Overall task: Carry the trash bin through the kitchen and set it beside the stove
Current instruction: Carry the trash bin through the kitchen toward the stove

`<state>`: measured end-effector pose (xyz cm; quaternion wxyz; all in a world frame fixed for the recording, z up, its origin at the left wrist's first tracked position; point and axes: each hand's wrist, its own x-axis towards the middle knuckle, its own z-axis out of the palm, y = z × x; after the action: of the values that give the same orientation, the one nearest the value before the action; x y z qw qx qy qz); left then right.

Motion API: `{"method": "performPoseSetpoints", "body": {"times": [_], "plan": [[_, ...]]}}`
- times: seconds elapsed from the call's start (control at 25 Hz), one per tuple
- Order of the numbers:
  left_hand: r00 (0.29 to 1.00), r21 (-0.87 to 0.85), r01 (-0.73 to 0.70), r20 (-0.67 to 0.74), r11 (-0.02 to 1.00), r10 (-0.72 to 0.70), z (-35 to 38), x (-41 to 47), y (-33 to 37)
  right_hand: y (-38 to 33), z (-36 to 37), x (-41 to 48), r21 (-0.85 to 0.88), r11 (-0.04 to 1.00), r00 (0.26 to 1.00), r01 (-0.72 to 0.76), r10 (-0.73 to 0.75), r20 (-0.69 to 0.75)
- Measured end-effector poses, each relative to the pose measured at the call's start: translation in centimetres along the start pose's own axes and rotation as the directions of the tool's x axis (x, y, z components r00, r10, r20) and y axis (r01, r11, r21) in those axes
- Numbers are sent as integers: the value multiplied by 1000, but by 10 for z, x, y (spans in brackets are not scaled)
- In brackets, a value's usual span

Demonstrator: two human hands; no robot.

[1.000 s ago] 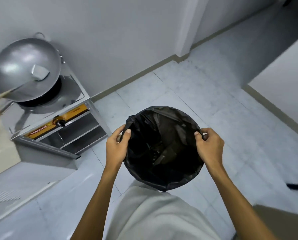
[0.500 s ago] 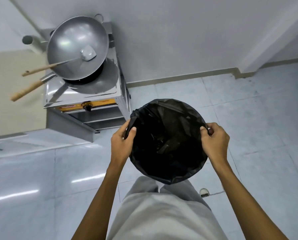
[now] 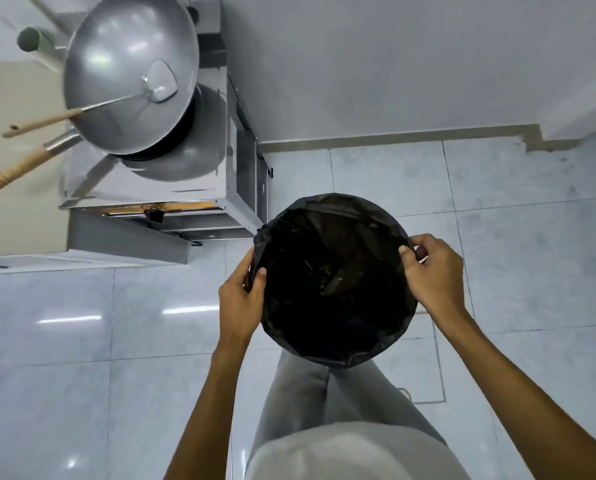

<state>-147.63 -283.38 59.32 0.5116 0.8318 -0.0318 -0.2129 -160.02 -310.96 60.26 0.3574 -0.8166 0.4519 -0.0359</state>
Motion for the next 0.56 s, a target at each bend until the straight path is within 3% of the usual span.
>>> {"method": "performPoseSetpoints", "body": {"times": [0.28, 0.56], "plan": [[996, 105, 39, 77, 994, -48, 64, 103, -72, 50, 70, 98, -46, 997, 996, -66, 69, 50], [995, 212, 51, 69, 976, -67, 141, 224, -204, 136, 210, 204, -61, 997, 991, -47, 54, 119]]}}
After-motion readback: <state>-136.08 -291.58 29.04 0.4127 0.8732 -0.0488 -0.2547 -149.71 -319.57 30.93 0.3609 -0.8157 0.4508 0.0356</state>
